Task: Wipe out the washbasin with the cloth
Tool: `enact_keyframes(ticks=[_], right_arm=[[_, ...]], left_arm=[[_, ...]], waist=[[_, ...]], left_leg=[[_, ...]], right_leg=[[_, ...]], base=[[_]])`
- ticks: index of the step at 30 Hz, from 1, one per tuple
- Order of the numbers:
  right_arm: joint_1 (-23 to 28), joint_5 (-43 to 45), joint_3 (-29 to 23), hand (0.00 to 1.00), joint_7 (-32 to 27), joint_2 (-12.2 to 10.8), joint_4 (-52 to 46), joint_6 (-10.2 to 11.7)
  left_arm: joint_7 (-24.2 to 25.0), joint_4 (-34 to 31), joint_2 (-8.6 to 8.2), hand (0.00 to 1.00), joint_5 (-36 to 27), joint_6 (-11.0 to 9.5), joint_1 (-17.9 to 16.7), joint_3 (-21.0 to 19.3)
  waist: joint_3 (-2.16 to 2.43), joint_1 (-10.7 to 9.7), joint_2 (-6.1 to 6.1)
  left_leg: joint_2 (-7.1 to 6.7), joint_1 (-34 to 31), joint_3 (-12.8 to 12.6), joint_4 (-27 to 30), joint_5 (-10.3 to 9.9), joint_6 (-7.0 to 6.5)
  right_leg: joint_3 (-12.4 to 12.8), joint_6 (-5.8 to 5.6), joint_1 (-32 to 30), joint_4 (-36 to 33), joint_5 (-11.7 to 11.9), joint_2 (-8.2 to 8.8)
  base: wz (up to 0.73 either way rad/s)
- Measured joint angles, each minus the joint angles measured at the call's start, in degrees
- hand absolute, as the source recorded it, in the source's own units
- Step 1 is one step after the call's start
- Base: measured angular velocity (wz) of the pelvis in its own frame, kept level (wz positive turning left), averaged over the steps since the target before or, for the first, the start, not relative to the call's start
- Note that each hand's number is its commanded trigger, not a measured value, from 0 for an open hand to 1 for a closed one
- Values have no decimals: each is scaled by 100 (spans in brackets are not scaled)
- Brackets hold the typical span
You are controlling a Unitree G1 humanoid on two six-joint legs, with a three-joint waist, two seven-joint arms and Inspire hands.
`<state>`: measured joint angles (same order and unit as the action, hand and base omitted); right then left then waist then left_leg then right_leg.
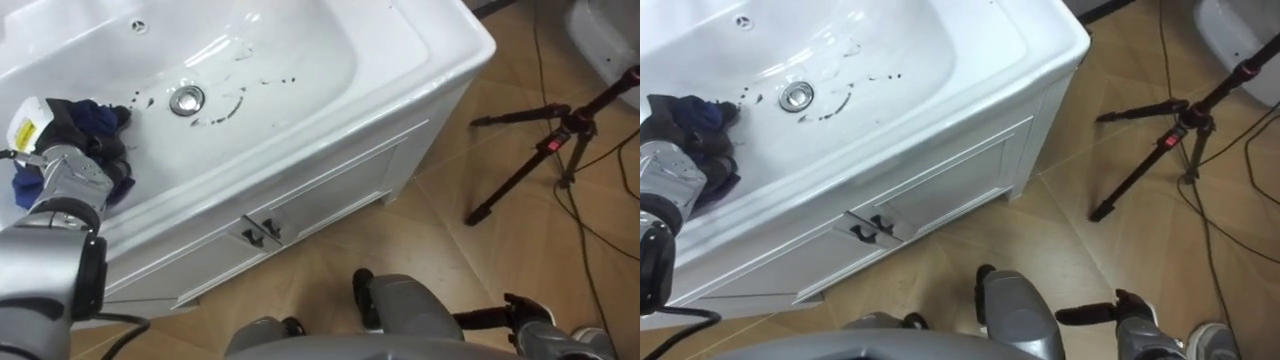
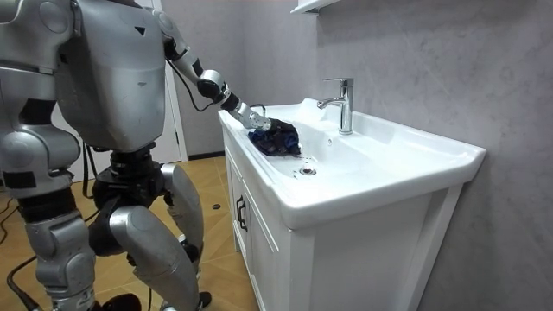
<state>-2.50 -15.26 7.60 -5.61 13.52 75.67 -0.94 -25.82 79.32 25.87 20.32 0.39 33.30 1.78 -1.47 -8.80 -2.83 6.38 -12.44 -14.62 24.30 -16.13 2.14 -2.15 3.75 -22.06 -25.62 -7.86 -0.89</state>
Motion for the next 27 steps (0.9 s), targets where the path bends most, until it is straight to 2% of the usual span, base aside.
enact_keyframes(ticks=[7,11,18,21,23,24,27], right_arm=[[-24,-75,2,0,1,16,0,10],[4,-117,2,0,42,12,-13,25],[27,-288,7,0,159,14,-1,90],[15,-297,15,0,157,10,9,92],[-82,-319,18,0,147,-9,67,93],[-96,-319,18,0,148,-13,69,94],[-112,-333,180,0,143,-9,78,105]], left_arm=[[-85,-1,14,100,1,100,0,16],[-92,-81,17,100,3,100,0,17],[-91,-88,16,100,-14,96,0,48],[-104,-88,11,100,-48,96,12,118],[-145,-88,-22,100,-182,96,22,191],[-147,-88,-30,100,-208,92,27,195],[-162,-87,-82,100,-550,91,236,295]], waist=[[21,24,-56],[20,-4,-58],[13,-33,-51],[-5,-104,-25],[-55,-198,40],[-67,-212,48],[-91,-316,97]], left_leg=[[-5,9,-3,34,3,0],[-9,-15,54,103,9,-2],[-35,-21,61,125,22,-24],[-37,-78,47,136,31,-39],[-94,-92,30,91,88,-60],[-103,-101,25,77,97,-66],[-118,-249,-25,58,112,-92]], right_leg=[[6,0,2,11,1,6],[-77,1,4,-6,0,37],[-41,-23,6,-19,0,65],[-23,-49,-38,-33,2,71],[66,-93,-102,-42,24,76],[82,-108,-117,-38,31,77],[102,-153,-263,-45,70,69]], base=[[0],[7],[1],[0],[0],[-5],[-3]])
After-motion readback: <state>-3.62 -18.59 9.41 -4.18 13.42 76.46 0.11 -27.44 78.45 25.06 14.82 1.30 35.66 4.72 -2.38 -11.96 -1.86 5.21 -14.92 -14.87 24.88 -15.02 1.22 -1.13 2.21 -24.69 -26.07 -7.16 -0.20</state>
